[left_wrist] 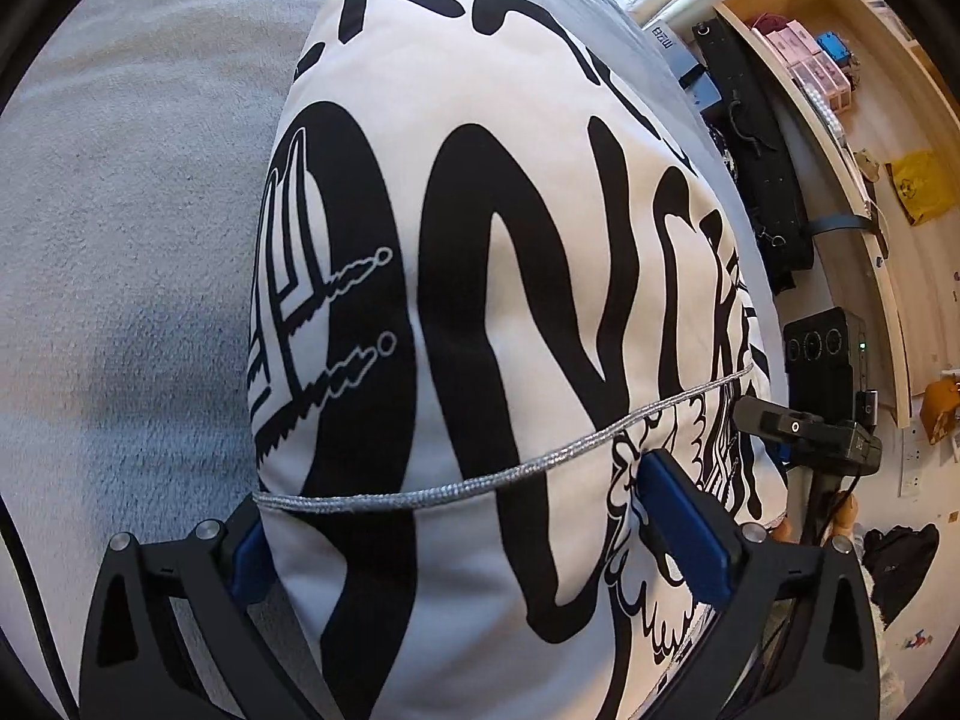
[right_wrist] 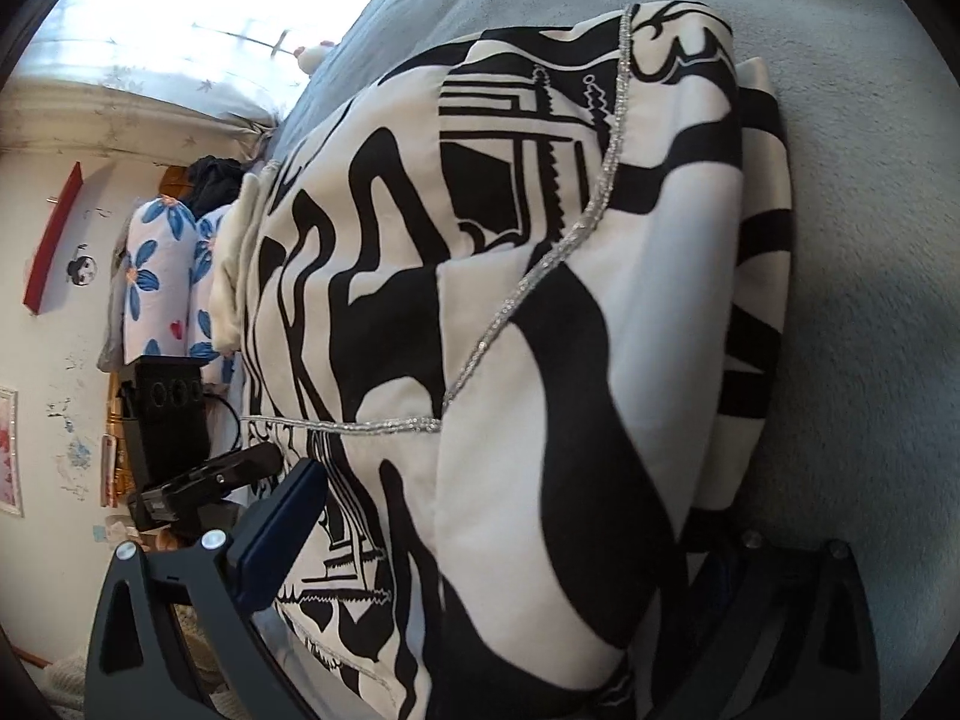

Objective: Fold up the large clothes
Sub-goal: 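Lift the bundle with both grippers and carry it onto the cream towel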

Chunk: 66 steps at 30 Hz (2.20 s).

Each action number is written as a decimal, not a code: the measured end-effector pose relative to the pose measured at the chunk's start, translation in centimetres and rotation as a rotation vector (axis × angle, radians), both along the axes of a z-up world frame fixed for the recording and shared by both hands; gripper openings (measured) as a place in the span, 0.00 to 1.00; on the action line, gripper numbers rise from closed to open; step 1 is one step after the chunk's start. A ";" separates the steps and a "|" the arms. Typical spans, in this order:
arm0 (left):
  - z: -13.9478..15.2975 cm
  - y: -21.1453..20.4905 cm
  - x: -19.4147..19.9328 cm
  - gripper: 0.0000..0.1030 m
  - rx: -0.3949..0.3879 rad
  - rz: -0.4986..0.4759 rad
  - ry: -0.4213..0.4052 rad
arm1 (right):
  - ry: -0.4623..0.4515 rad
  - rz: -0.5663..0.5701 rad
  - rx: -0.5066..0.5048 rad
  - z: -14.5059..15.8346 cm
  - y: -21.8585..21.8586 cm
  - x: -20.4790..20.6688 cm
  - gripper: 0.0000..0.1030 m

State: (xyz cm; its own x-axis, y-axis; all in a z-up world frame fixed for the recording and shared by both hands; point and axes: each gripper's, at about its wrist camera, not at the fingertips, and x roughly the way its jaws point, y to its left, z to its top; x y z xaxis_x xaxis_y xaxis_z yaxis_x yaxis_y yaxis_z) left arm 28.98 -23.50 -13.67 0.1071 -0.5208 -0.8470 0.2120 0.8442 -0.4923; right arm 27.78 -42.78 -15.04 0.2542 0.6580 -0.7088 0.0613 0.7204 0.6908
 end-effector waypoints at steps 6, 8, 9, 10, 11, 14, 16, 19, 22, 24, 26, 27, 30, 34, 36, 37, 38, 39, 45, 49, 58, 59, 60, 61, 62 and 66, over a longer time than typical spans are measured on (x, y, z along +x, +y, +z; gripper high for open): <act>1.3 0.0 -1.3 0.83 0.045 0.003 -0.071 | -0.004 0.015 -0.119 1.3 1.8 -0.2 0.88; 2.2 -0.5 -1.8 0.71 0.069 -0.001 -0.113 | -0.020 0.012 -0.132 2.1 2.0 -0.5 0.78; 2.7 -0.8 -2.1 0.67 0.079 -0.004 -0.134 | -0.029 0.006 -0.132 2.5 2.0 -0.8 0.70; 3.1 -0.9 -2.2 0.62 0.086 -0.005 -0.150 | -0.033 -0.005 -0.123 2.8 1.8 -0.9 0.61; 3.7 -1.3 -2.6 0.57 0.100 -0.010 -0.180 | -0.039 -0.016 -0.113 3.3 1.8 -1.2 0.57; 5.3 -2.3 -3.5 0.50 0.142 -0.020 -0.255 | -0.079 -0.024 -0.137 5.2 2.5 -1.8 0.39; 6.3 -2.7 -4.2 0.48 0.168 -0.027 -0.290 | -0.119 -0.003 -0.198 6.7 3.9 -2.3 0.34; 8.0 -2.6 -5.1 0.46 0.192 -0.040 -0.324 | -0.149 0.017 -0.249 8.1 5.9 -3.1 0.33; 9.7 -1.4 -5.9 0.46 0.205 -0.037 -0.339 | -0.176 0.022 -0.262 9.2 7.5 -4.0 0.32; 10.9 -0.3 -6.3 0.46 0.208 -0.026 -0.347 | -0.197 0.024 -0.254 10.1 8.6 -4.4 0.32; 11.8 1.3 -6.8 0.46 0.213 -0.019 -0.357 | -0.216 0.035 -0.247 11.1 10.0 -4.8 0.32; 12.7 2.1 -7.3 0.46 0.216 -0.011 -0.364 | -0.224 0.040 -0.247 11.6 10.7 -5.0 0.32; 14.9 4.3 -8.1 0.46 0.221 0.010 -0.377 | -0.254 0.066 -0.245 13.4 13.3 -5.4 0.32; 17.7 8.7 -9.2 0.46 0.217 0.046 -0.386 | -0.297 0.106 -0.237 15.9 17.1 -5.7 0.32; 18.9 10.8 -9.7 0.46 0.215 0.065 -0.395 | -0.318 0.128 -0.231 17.2 19.3 -5.7 0.32; 19.6 12.3 -10.1 0.46 0.214 0.076 -0.403 | -0.329 0.139 -0.230 17.9 20.5 -5.7 0.32; 20.3 13.7 -10.5 0.46 0.213 0.087 -0.413 | -0.344 0.155 -0.227 18.6 21.9 -5.7 0.32; 21.0 15.1 -10.8 0.46 0.213 0.099 -0.423 | -0.354 0.164 -0.223 19.2 23.0 -5.6 0.32; 25.1 22.3 -11.0 0.46 0.220 0.163 -0.470 | -0.431 0.240 -0.209 22.7 30.6 -4.6 0.32; 28.5 27.3 -9.4 0.46 0.241 0.189 -0.514 | -0.472 0.270 -0.188 25.1 35.2 -2.2 0.32; 33.7 37.0 2.6 0.46 0.294 0.152 -0.616 | -0.567 0.252 -0.139 28.1 44.5 9.5 0.32; 33.7 37.9 4.8 0.46 0.298 0.146 -0.613 | -0.572 0.244 -0.131 27.7 45.3 11.3 0.32; 33.5 38.7 6.6 0.46 0.300 0.143 -0.608 | -0.573 0.236 -0.122 27.4 45.9 12.5 0.32; 33.2 39.2 8.1 0.46 0.309 0.131 -0.609 | -0.571 0.225 -0.111 26.8 46.5 14.0 0.32; 32.7 40.0 10.2 0.46 0.319 0.123 -0.610 | -0.570 0.213 -0.100 25.8 47.2 16.0 0.32; 28.8 42.1 17.5 0.46 0.339 0.091 -0.584 | -0.549 0.179 -0.067 21.5 48.9 21.8 0.32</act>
